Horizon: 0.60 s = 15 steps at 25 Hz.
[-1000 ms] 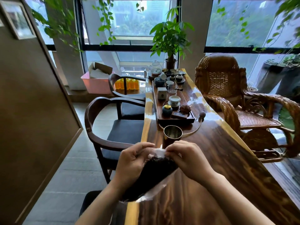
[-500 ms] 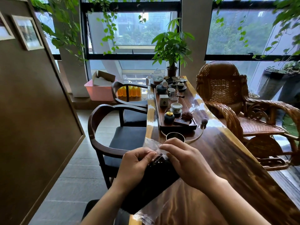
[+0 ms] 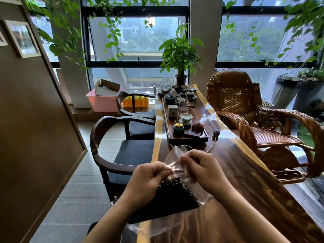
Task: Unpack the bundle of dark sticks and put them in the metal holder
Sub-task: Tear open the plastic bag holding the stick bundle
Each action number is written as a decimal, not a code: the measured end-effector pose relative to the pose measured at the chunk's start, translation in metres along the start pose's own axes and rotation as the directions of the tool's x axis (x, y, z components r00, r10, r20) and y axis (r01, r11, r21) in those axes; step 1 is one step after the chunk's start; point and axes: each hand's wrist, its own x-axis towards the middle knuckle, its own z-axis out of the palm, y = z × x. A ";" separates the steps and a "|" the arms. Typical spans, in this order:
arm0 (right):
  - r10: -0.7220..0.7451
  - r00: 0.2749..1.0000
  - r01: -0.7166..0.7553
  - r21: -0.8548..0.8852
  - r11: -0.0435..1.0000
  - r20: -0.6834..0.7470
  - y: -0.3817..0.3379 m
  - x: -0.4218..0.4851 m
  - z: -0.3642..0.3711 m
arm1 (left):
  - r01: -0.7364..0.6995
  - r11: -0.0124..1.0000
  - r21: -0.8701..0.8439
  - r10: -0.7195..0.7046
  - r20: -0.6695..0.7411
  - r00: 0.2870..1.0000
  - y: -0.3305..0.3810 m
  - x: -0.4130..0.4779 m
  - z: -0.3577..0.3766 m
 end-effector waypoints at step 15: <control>-0.140 0.985 0.103 -0.322 0.941 -0.095 0.009 -0.016 -0.007 | 0.134 0.988 -0.073 -0.138 -0.052 0.989 -0.006 -0.004 -0.011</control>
